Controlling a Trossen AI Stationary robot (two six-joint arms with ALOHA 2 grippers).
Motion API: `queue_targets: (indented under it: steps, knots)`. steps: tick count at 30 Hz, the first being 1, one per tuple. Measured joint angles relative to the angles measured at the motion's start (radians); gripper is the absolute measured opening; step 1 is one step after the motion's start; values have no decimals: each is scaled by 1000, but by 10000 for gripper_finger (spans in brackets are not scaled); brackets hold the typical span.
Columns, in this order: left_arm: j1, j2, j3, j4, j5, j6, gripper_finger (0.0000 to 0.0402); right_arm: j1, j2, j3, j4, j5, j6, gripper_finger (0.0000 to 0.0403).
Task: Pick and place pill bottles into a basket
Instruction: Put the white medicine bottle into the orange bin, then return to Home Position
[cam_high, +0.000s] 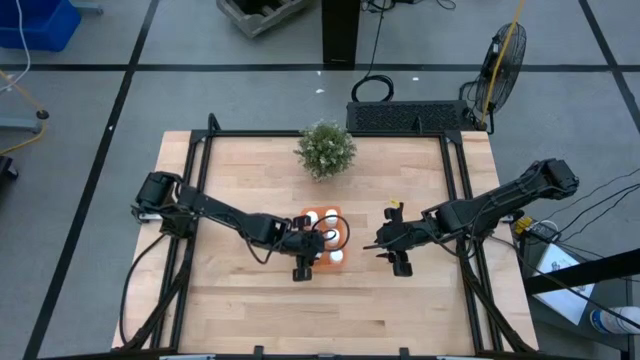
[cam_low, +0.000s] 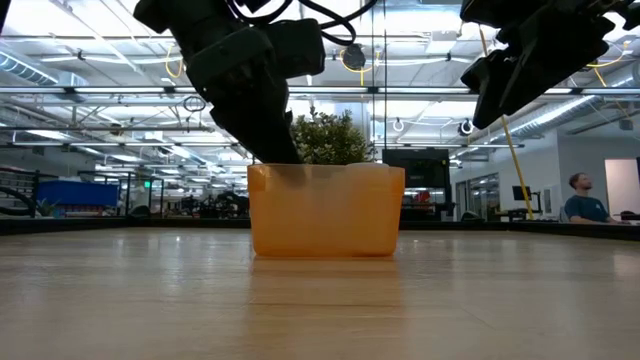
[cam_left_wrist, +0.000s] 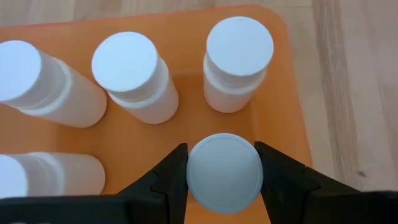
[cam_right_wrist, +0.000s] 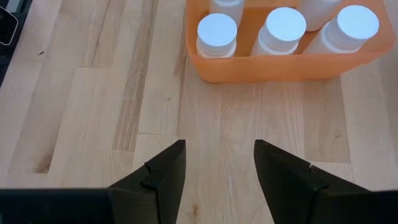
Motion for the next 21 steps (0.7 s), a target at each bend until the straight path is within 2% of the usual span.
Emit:
queue_targets:
  steps: [10,16,21]
  knots:
    - [1,0,0,2,30,-1,160,0,0,0,0,1,0,180]
    - [1,0,1,3,33,-41,251,0,0,0,-1,2,-1,179]
    - [-5,-11,2,0,45,-45,272,0,0,0,-1,2,0,179]
